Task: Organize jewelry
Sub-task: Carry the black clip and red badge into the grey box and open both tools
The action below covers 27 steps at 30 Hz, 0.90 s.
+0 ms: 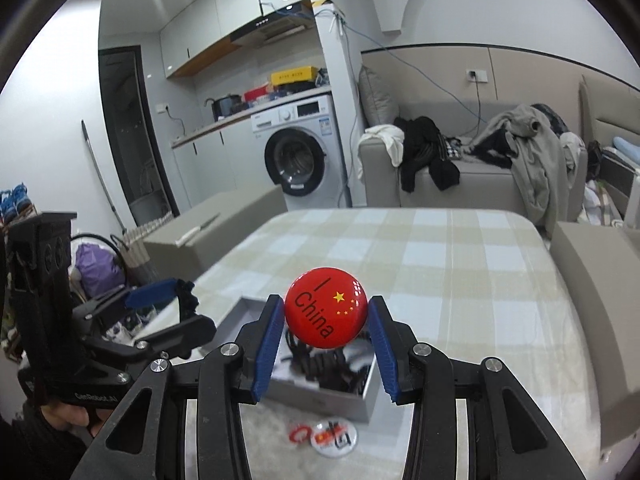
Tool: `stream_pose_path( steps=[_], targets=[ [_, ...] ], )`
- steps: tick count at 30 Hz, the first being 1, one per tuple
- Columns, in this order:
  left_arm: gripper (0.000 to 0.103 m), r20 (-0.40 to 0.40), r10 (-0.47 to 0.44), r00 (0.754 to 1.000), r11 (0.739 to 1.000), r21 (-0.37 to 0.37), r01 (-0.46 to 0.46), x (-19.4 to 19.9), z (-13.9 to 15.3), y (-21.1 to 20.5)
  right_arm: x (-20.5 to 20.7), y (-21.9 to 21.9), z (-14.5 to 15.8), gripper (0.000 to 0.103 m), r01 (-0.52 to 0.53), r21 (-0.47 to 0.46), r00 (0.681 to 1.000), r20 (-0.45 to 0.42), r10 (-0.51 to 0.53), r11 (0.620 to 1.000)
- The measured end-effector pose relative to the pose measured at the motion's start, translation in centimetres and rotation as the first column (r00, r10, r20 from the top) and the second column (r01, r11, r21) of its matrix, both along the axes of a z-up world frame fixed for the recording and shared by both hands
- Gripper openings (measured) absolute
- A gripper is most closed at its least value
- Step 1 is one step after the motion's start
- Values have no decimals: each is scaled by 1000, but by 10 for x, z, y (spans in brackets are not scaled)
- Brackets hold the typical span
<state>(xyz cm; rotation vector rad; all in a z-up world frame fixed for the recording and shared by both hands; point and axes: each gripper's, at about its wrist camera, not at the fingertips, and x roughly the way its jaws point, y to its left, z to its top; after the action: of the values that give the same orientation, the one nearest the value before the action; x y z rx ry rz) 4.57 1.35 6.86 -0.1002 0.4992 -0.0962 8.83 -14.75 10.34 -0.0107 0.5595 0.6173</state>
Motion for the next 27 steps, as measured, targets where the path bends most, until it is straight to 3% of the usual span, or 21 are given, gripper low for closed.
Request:
stream_pose_path(
  steps=[7, 27],
  targets=[
    [92, 8, 49, 999, 997, -63, -48, 14, -15, 20, 14, -4, -12, 42, 23, 51, 999, -26, -22, 998],
    [92, -71, 67, 995, 997, 49, -64, 23, -36, 9, 23, 6, -41, 42, 11, 17, 995, -103, -9, 1000]
  ],
)
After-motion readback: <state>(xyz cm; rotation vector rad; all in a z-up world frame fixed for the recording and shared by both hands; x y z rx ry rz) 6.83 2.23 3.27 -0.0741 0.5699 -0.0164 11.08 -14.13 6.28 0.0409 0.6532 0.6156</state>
